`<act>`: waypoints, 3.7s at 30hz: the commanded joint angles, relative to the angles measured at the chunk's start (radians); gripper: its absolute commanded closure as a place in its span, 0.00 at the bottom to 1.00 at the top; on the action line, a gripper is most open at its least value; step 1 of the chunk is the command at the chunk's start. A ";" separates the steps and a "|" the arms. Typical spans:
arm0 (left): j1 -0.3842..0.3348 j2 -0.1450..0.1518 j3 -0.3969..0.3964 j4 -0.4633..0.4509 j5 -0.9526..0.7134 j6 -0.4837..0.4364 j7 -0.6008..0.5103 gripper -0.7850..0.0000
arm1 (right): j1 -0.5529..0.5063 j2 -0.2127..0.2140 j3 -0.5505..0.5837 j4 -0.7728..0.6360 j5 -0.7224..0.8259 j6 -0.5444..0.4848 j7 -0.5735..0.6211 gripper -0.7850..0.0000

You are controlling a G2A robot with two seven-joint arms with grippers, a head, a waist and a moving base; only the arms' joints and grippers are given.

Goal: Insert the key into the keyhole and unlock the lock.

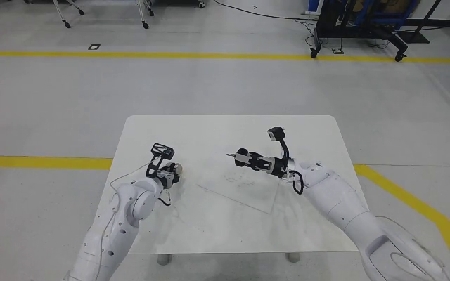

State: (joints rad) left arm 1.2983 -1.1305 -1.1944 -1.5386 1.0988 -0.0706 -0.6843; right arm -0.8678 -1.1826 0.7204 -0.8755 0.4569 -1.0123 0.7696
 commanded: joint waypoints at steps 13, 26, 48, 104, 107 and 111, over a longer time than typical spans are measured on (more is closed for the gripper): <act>-0.016 -0.006 0.008 0.005 0.014 0.005 -0.016 0.92 | 0.000 0.000 0.000 0.000 0.000 0.000 0.000 1.00; -0.057 -0.015 0.025 0.064 0.030 0.021 -0.040 1.00 | 0.000 0.000 0.000 0.000 0.000 0.000 0.000 1.00; -0.067 -0.026 -0.026 0.103 -0.236 -0.188 0.165 1.00 | 0.000 0.000 0.000 0.000 0.000 0.000 0.000 1.00; -0.516 -0.133 0.110 0.826 -1.422 0.017 -0.553 1.00 | -0.052 -0.071 0.018 -0.191 -0.327 0.239 -0.486 1.00; -0.531 -0.137 0.118 0.857 -1.454 0.123 -0.599 1.00 | -0.048 -0.064 0.036 -0.233 -0.541 0.236 -0.531 1.00; -0.564 -0.150 0.125 0.925 -1.545 0.277 -0.694 1.00 | -0.053 -0.040 0.080 -0.336 -0.933 0.267 -0.600 1.00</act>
State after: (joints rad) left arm 0.7437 -1.2764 -1.0754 -0.6350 -0.4210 0.1483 -1.3406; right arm -0.9166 -1.2305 0.7874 -1.1743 -0.3006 -0.7543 0.1939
